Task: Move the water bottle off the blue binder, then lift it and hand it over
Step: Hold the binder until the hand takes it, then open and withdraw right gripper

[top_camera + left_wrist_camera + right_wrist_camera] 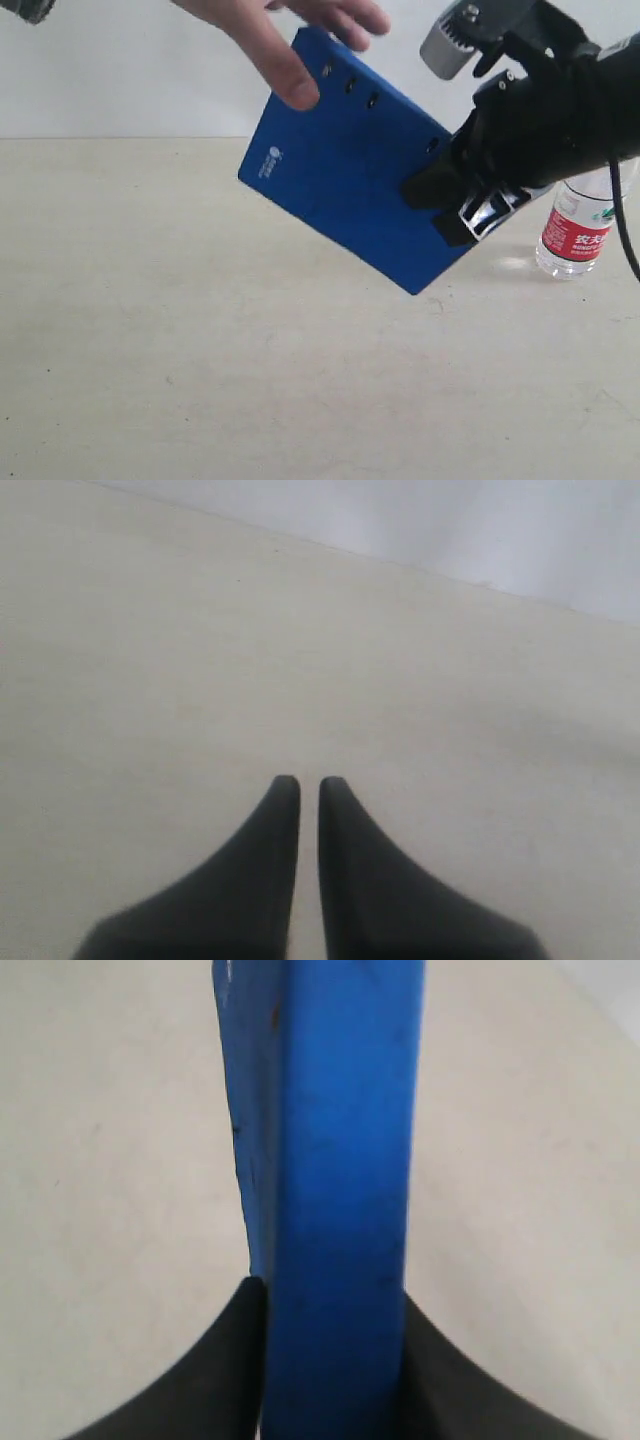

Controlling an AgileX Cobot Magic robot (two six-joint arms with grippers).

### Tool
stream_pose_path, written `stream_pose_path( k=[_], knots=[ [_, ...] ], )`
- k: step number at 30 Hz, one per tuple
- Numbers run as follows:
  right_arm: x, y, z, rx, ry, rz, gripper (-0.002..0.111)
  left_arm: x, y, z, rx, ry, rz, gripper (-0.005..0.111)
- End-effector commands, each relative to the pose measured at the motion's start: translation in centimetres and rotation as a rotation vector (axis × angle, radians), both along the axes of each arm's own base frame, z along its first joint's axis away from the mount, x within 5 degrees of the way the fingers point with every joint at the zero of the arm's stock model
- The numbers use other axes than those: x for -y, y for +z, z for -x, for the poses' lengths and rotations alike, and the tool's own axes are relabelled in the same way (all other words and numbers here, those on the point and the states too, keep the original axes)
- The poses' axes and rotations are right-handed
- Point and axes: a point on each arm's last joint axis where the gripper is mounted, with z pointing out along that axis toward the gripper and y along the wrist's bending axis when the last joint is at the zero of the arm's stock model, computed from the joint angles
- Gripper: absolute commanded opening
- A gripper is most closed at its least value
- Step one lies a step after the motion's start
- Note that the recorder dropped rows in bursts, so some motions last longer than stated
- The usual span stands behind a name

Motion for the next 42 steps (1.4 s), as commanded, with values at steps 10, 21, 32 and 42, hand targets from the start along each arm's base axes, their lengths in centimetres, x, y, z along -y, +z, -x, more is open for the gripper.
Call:
stream_pose_path(
  k=[10, 21, 32, 42],
  knots=[
    [-0.1, 2.1, 0.0, 0.087, 0.011, -0.047, 0.0, -1.5, 0.1, -0.3, 0.034, 0.15, -0.062, 0.007],
    [0.7, 4.4, 1.1, 0.202, -0.029, -0.095, 0.001, -1.4, 0.1, -0.3, 0.034, 0.146, -0.068, 0.007],
    [0.5, 4.0, 1.5, 0.089, -0.047, -0.136, 0.062, -1.9, 0.2, -0.3, 0.049, 0.19, -0.088, 0.007],
    [0.4, 3.5, 2.4, -0.019, -0.012, -0.132, 0.062, -4.2, 1.4, -0.2, 0.145, 0.447, -0.146, 0.007]
  ],
)
